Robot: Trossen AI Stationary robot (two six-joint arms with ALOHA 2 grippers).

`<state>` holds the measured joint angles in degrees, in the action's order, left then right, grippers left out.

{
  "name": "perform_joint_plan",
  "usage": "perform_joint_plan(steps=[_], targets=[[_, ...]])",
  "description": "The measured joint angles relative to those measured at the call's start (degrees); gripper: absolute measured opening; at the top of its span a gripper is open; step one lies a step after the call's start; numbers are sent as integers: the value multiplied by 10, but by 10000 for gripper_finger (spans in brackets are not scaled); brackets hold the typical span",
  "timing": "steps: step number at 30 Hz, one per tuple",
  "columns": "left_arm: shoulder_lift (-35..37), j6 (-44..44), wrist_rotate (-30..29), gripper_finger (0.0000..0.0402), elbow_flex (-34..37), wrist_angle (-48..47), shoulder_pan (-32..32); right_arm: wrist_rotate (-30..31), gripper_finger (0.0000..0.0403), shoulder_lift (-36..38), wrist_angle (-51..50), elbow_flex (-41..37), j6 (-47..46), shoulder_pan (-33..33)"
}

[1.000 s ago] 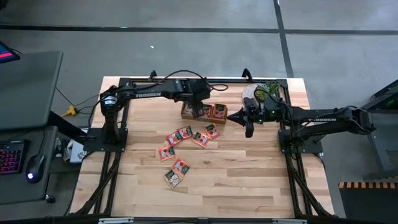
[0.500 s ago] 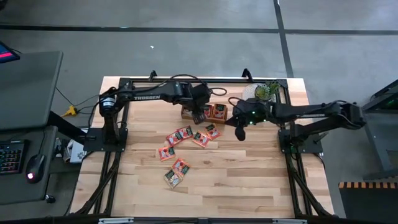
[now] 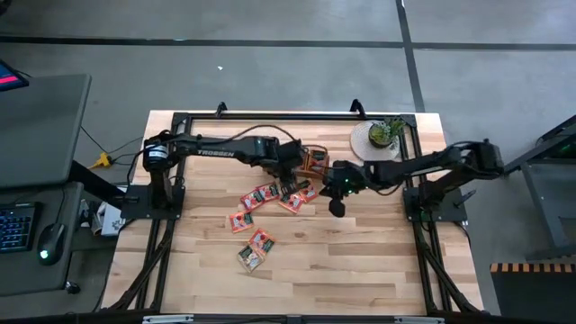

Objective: Pick & Place Tea
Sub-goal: Put the orange tea bag into the right section of the wooden organizer

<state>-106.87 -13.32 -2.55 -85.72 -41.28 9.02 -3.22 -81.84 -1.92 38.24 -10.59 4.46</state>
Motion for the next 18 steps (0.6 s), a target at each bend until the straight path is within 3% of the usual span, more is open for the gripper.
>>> perform_joint_plan(steps=[18], targets=[[0,-61,22,156,125,158,-12,10,0,-130,122,0,-18,1]])
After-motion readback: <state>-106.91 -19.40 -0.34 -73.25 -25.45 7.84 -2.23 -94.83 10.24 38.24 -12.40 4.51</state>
